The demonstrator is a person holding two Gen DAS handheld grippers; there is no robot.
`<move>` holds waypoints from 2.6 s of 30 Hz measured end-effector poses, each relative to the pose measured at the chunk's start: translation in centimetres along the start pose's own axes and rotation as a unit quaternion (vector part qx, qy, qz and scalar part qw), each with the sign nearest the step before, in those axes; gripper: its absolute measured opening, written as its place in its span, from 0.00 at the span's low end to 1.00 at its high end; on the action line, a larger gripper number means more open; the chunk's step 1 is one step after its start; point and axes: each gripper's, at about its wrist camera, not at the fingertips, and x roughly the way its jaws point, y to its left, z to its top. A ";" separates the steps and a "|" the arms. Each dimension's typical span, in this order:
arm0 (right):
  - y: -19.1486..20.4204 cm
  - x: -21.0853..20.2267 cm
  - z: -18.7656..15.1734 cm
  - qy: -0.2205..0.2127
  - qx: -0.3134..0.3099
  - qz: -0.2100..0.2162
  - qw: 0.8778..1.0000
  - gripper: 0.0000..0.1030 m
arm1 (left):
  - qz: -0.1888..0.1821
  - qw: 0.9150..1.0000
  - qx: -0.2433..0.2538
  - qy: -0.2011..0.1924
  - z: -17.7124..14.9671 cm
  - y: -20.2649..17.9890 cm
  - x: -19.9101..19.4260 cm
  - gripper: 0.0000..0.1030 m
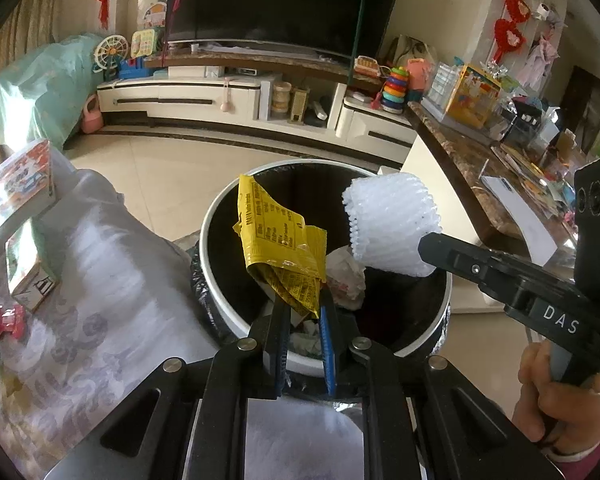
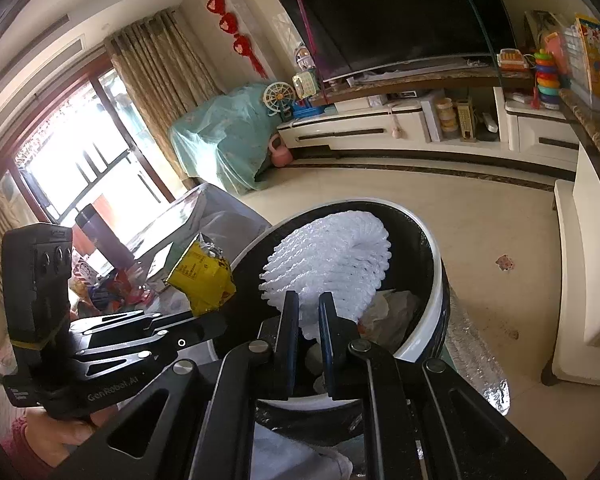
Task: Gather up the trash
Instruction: 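Open both grippers to drop the wrapper and foam net into the bin, then move both grippers back to the red snack bags on the table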
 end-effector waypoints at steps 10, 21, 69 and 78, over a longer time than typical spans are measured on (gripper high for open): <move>-0.9 0.5 0.3 0.005 0.002 -0.010 1.000 0.12 | -0.005 1.000 0.000 0.008 1.1 0.2 0.9 0.16; -1.4 0.0 0.5 0.003 0.016 -0.018 1.000 0.61 | 0.004 1.000 -0.011 -0.009 0.3 0.3 0.0 0.47; 20.9 8.1 -7.5 0.072 -0.101 0.116 0.986 0.94 | 0.186 0.940 -0.260 -0.116 -22.0 12.5 -23.2 0.62; 24.8 11.4 -7.5 0.080 -0.132 0.129 0.979 0.94 | 0.213 0.931 -0.275 -0.110 -21.7 16.8 -23.4 0.62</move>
